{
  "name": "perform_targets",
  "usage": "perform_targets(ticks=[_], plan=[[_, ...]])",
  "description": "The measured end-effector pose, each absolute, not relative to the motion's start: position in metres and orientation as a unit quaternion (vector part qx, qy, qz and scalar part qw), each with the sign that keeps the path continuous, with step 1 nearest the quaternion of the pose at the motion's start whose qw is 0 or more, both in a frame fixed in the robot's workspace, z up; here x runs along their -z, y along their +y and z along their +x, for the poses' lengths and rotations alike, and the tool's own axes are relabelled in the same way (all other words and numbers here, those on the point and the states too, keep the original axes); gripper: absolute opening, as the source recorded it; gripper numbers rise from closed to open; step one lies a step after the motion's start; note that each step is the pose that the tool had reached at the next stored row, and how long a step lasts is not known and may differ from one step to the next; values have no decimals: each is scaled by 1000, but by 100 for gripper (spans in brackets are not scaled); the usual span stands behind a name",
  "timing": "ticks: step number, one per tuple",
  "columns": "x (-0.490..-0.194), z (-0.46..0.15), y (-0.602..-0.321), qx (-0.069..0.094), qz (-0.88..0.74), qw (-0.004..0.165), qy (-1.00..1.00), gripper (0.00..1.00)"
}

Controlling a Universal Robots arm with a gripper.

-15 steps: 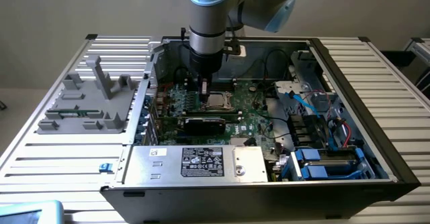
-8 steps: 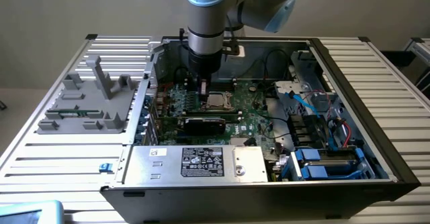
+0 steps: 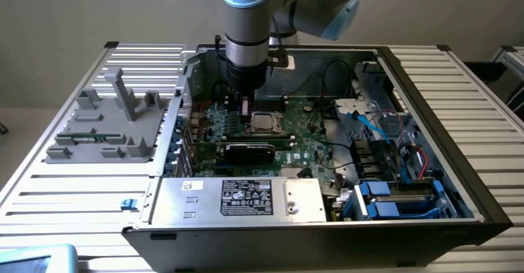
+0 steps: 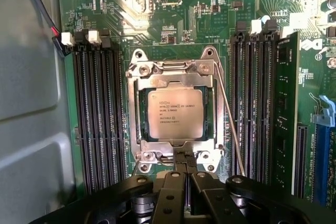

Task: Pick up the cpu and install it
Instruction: 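Close the cpu cover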

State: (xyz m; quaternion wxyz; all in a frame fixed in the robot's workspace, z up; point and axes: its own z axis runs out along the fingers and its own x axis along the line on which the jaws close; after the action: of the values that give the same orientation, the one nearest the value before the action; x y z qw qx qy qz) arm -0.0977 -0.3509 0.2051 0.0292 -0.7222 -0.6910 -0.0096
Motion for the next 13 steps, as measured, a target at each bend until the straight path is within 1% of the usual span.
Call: perform_targets(ticks=[5, 13], plan=[[-208, -105, -351, 11, -722, 28, -691, 11], [-227, -116, -351, 18, -722, 21, -691, 11]])
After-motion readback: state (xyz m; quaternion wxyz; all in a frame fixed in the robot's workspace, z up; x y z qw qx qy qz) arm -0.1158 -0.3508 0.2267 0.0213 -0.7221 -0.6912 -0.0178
